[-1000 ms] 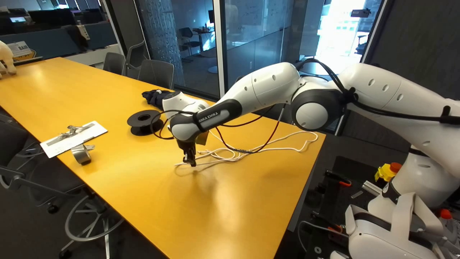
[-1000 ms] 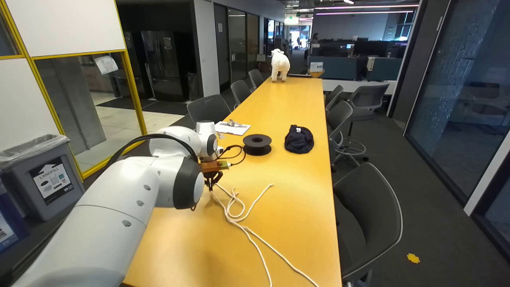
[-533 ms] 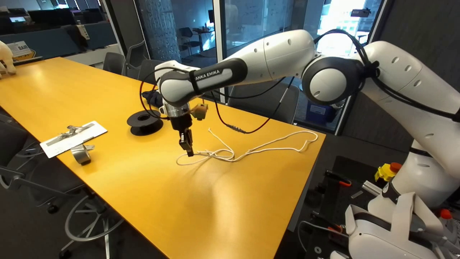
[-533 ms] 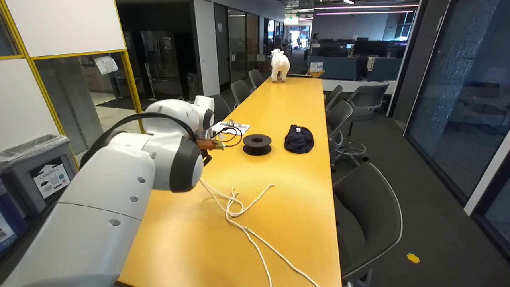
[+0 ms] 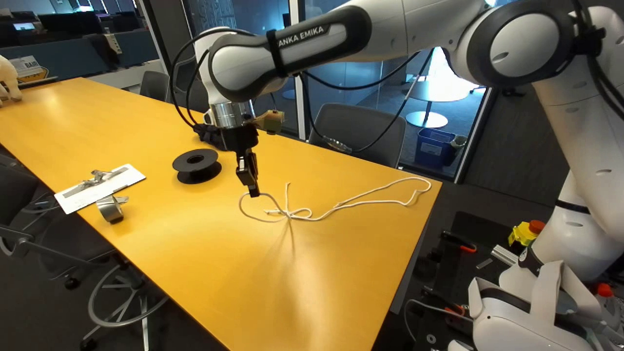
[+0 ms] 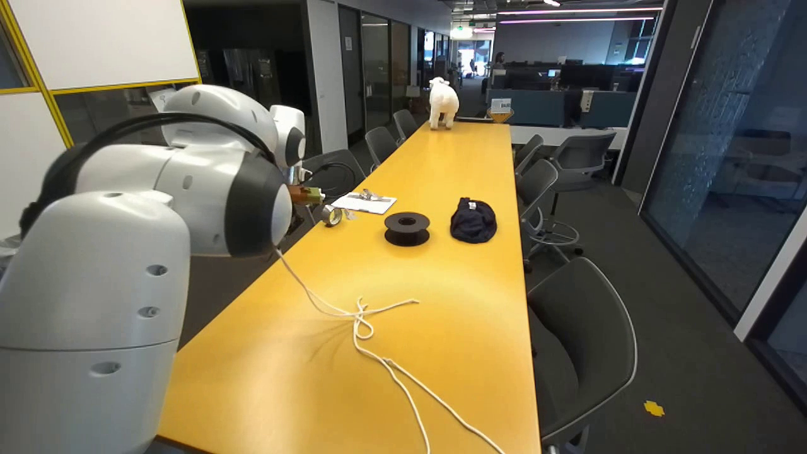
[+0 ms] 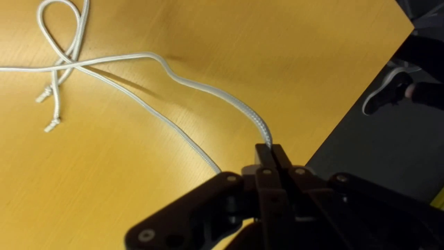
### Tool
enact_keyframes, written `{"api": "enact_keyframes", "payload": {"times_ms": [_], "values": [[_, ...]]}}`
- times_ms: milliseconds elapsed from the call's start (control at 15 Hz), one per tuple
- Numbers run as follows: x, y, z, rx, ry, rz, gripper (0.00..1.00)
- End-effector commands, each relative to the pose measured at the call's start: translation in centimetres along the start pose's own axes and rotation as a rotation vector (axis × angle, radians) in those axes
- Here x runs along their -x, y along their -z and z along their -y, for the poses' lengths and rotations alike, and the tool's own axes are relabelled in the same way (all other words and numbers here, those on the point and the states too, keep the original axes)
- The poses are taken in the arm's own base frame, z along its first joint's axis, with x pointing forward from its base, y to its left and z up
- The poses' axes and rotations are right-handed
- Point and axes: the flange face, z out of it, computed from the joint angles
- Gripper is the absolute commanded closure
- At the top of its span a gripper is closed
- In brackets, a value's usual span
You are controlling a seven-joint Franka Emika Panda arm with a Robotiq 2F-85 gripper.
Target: Untangle the two ropes on the table.
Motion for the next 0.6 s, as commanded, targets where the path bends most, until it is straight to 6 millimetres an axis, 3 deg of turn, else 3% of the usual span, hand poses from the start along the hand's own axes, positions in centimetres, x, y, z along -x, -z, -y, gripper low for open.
{"api": "enact_keyframes", "payload": {"times_ms": [0,133,533], "values": [[3.9,4.6,4.5,0.053,-0.112,-0.077,0.99],[5.7,7.0,6.9,0.097,-0.178,-0.131,0.99],[12.2,13.8,11.6,0.155,-0.392,-0.313,0.99]]}}
